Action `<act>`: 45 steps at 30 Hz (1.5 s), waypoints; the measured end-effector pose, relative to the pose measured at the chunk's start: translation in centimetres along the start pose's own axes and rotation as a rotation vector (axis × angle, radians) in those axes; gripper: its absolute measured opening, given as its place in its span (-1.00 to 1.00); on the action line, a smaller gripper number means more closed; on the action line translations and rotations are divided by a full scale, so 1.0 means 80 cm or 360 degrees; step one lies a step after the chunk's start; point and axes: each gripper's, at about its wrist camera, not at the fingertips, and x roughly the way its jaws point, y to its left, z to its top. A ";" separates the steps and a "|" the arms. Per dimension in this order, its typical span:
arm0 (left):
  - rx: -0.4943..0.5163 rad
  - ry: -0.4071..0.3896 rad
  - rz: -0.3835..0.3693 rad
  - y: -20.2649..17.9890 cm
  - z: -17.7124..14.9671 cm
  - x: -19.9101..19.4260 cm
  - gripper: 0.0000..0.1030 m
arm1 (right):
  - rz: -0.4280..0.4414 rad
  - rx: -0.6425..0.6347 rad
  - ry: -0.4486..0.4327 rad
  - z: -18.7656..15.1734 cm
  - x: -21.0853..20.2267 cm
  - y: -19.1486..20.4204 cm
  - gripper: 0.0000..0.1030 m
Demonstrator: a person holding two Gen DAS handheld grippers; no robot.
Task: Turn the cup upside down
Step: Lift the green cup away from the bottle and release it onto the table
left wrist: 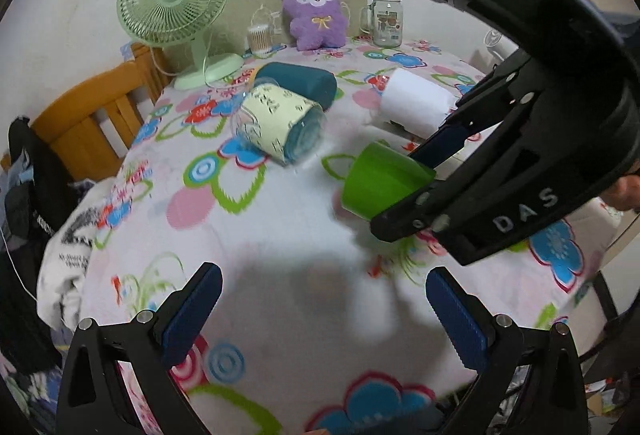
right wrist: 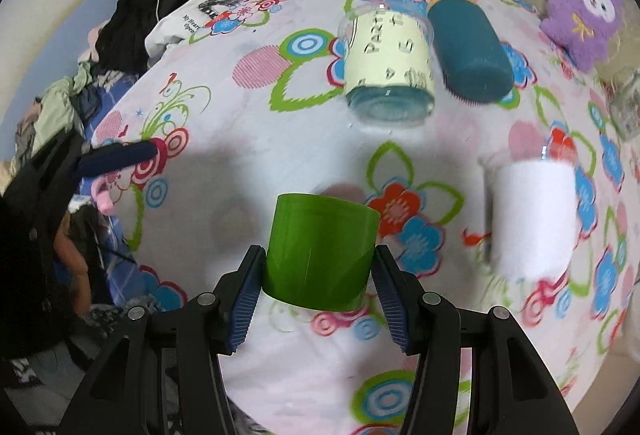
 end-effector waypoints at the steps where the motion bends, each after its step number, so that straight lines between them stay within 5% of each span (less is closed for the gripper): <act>1: -0.0014 0.0002 -0.0008 -0.001 -0.005 -0.002 1.00 | 0.0009 0.0024 -0.0003 -0.004 0.002 0.002 0.11; 18: -0.0082 0.0035 0.0004 -0.003 -0.029 -0.007 1.00 | -0.0019 0.0025 0.0054 -0.027 0.028 0.030 0.06; 24: -0.0096 0.0022 0.0003 0.000 -0.030 -0.013 1.00 | -0.0047 0.0051 0.0014 -0.026 0.018 0.027 0.43; 38: -0.0134 -0.0019 -0.0030 -0.013 -0.020 -0.022 1.00 | -0.0018 0.0128 -0.0098 -0.033 -0.020 0.011 0.44; 45: -0.0276 -0.0056 -0.0095 -0.022 -0.008 -0.019 1.00 | -0.0023 0.0162 -0.0204 -0.053 -0.054 -0.011 0.44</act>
